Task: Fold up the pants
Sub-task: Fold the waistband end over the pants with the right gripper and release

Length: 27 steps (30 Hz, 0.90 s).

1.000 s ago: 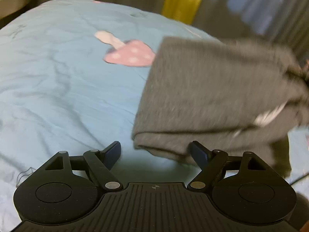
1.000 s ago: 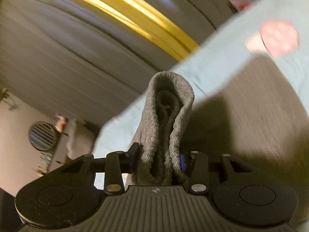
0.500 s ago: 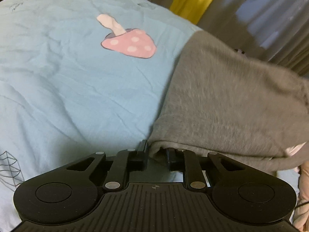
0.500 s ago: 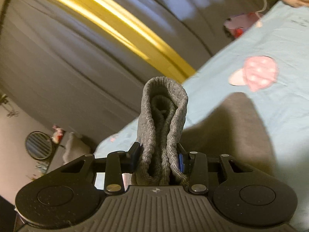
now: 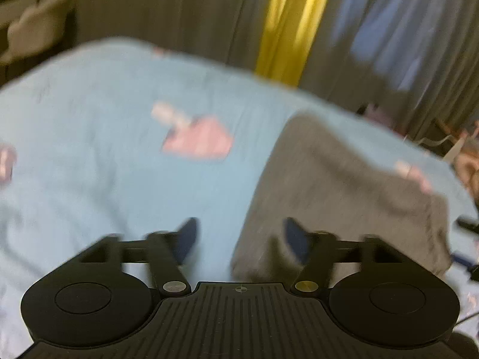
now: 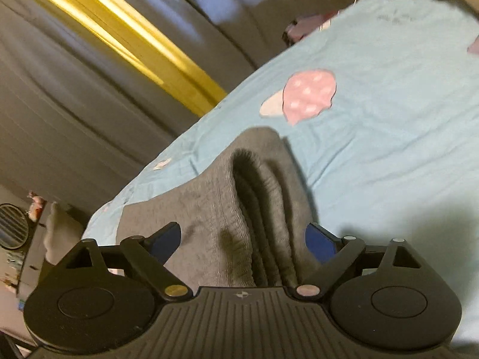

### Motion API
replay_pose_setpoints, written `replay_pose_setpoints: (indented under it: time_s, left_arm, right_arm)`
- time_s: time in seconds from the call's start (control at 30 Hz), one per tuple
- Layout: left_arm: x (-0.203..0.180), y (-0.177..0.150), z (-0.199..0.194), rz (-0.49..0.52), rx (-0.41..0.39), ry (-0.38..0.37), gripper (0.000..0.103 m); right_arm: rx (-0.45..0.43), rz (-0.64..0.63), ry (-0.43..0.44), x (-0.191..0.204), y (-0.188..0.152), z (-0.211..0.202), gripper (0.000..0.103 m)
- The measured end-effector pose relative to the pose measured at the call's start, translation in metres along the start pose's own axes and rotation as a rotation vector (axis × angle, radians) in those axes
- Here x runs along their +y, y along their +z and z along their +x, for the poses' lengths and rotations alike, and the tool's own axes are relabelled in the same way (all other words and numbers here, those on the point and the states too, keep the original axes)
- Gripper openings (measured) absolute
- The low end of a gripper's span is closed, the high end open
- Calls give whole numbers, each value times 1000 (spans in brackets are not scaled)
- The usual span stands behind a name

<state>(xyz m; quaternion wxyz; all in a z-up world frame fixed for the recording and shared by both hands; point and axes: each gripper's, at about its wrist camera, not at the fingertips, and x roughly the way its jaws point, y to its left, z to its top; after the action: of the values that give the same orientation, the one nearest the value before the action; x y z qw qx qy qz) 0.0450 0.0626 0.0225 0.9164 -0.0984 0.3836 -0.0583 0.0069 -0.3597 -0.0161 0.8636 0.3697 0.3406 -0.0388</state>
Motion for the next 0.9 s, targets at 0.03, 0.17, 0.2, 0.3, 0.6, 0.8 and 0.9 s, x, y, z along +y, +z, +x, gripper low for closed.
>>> replay_pose_setpoints:
  time_s: [0.03,0.17,0.2,0.3,0.6,0.8,0.9]
  left_arm:
    - [-4,6,-5,9,-34,-11,90]
    - [-19,23,12,107,-21,-54,93]
    - [-21,24,24,138,13,-55,93]
    - [-22,23,64,180,114,-85,92]
    - [-14,34,153,126,267,-303,93]
    - [-34,48,177,159,249,-280,70]
    - [-31,54,166,109,210,-313,35]
  right_arm:
    - [15,-13,-3,1,-2,5,92]
    - [103,-93,-7,8,-12,25,99]
    - [121,-122,-27,9,-13,31,99]
    - [132,-165,-88,5,-12,41,99]
    - [221,-96,80,-26,8,77,99]
    - [194,-85,122,-22,17,99,76]
    - [175,-116,109,-11,16,94,66]
